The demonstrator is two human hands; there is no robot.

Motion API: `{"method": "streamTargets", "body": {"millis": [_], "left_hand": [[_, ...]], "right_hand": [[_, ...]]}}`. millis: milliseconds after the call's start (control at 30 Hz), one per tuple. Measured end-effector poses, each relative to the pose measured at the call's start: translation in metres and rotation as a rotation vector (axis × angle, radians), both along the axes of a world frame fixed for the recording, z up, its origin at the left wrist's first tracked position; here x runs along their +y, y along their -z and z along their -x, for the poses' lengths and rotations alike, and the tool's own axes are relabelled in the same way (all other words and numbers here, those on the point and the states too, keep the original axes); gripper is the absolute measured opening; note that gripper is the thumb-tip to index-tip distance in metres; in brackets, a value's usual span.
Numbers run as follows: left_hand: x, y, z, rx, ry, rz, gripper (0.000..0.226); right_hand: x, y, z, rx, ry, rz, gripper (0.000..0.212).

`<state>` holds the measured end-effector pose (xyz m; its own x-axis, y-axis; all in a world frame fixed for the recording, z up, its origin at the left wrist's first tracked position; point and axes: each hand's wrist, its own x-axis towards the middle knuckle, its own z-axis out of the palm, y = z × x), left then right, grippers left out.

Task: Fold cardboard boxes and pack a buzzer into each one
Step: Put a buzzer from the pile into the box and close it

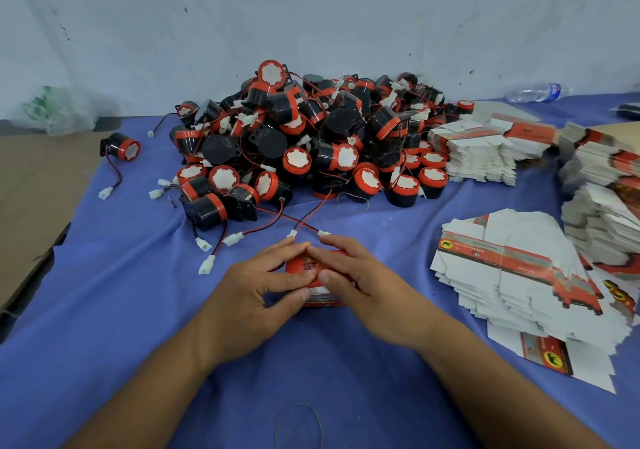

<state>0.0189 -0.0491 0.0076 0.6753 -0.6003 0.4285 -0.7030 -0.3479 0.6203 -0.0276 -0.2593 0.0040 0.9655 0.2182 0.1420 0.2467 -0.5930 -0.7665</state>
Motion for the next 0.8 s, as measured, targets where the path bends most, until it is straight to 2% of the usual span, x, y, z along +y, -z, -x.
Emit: {"method": "streamTargets", "body": {"millis": [133, 267, 400, 500, 633, 800], "left_hand": [[0.001, 0.0, -0.001, -0.013, 0.026, -0.029, 0.039], [-0.004, 0.003, 0.001, -0.064, -0.028, 0.027, 0.022], [0.0, 0.003, -0.003, -0.031, -0.091, 0.082, 0.024], [0.001, 0.003, -0.004, -0.013, -0.127, 0.058, 0.034], [0.002, 0.005, -0.004, -0.057, -0.092, -0.041, 0.047], [0.0, 0.006, -0.004, -0.135, -0.043, -0.089, 0.043]], "right_hand": [[0.003, -0.001, 0.004, -0.081, 0.012, 0.101, 0.048], [-0.002, -0.005, 0.004, -0.074, -0.029, -0.053, 0.04], [-0.012, -0.01, 0.003, -0.332, 0.059, 0.029, 0.025], [-0.008, -0.01, 0.001, -0.435, 0.072, 0.101, 0.019], [-0.006, -0.01, 0.0, -0.466, 0.041, 0.154, 0.011], [-0.004, -0.011, 0.0, -0.417, 0.035, 0.117, 0.005]]}}
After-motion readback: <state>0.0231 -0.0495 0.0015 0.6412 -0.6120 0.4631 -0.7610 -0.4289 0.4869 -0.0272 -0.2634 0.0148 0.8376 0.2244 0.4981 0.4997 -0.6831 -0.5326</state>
